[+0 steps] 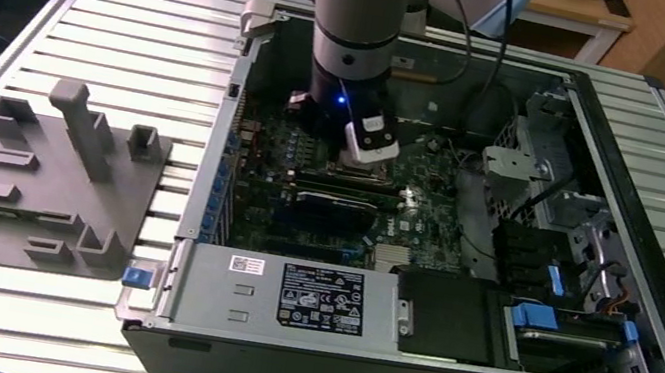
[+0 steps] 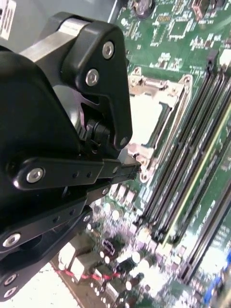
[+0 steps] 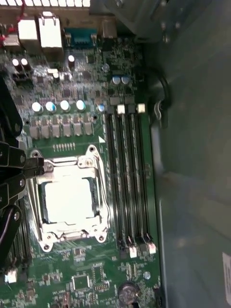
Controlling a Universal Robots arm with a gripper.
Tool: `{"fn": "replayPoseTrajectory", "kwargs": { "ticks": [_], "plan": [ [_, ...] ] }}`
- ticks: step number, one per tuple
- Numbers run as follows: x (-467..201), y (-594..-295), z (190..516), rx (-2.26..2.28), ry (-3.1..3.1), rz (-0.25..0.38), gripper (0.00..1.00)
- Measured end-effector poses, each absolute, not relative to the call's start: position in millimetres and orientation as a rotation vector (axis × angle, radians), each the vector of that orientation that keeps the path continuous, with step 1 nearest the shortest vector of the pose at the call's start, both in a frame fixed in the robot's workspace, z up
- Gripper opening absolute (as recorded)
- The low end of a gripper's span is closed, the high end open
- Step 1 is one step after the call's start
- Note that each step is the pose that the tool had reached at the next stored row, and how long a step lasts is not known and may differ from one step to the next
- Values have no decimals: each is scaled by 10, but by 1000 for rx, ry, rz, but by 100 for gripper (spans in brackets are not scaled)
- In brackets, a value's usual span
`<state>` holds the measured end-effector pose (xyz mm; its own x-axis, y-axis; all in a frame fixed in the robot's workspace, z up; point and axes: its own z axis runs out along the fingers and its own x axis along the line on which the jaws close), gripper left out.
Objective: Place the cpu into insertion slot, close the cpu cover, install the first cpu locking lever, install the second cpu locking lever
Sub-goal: 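Install the second cpu locking lever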
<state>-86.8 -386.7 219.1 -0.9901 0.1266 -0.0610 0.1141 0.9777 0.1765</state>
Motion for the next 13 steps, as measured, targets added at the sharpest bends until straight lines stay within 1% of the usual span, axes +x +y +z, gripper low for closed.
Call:
{"fn": "replayPoseTrajectory", "kwargs": {
  "ticks": [4, 5, 8, 11, 13],
  "plan": [
    [-776, -3839, 2183, 186, 3052, 266, 11],
    [-751, -3724, 2169, 186, 3052, 265, 11],
    [-751, -3630, 2155, 186, 3053, 255, 11],
    [-748, -3558, 2150, 186, 3054, 222, 11],
    [-739, -3539, 2150, 187, 3055, 181, 11]
  ]
}}
